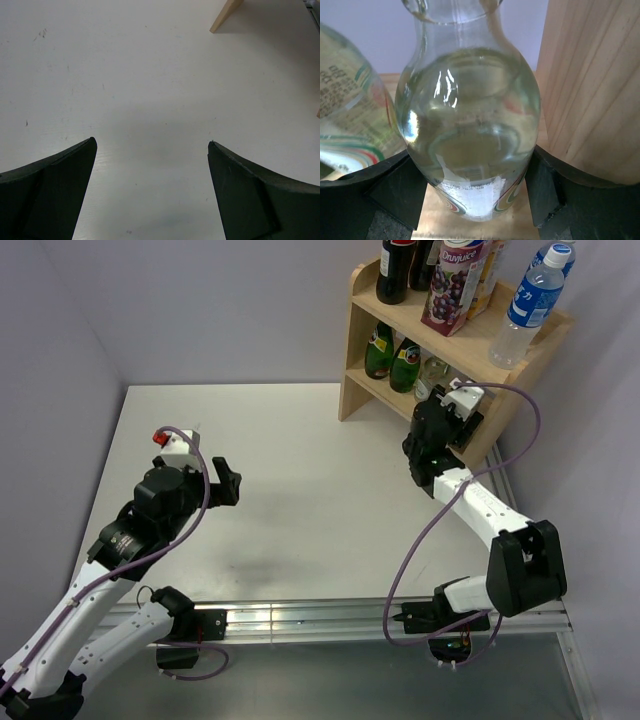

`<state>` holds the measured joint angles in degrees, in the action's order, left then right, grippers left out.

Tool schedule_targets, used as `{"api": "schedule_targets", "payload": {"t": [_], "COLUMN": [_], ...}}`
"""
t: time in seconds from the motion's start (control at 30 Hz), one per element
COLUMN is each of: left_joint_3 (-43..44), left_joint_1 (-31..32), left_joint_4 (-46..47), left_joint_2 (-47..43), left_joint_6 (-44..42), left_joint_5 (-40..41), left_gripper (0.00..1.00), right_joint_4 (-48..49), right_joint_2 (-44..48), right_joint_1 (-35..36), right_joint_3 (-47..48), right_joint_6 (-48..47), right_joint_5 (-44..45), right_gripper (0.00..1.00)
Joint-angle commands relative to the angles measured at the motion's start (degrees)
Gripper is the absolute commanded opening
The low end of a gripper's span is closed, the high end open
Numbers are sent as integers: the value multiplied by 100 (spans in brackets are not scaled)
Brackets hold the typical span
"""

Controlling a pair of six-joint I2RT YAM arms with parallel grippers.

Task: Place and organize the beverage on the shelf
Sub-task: Place the drink on the shelf.

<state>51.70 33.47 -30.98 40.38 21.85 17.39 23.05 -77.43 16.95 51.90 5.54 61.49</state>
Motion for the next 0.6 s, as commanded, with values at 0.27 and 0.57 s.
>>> {"api": "schedule_targets", "payload": {"t": [0.27, 0.57], "left_joint_3": [-29, -29], "left_joint_1": [-87, -122], "left_joint_4": [242, 242], "left_joint_2": [5, 66], "left_joint_6": [-75, -84], "left_joint_5": [-157, -192], "left_gripper": [99, 100], "right_joint_4": [34, -266], "right_joint_2": [-448, -387], "right_joint_1": [-368, -385], "right_joint_3": [382, 435], "right_joint_6": [474, 703], "right_joint_5": [-102, -155], "right_gripper": [13, 52]}}
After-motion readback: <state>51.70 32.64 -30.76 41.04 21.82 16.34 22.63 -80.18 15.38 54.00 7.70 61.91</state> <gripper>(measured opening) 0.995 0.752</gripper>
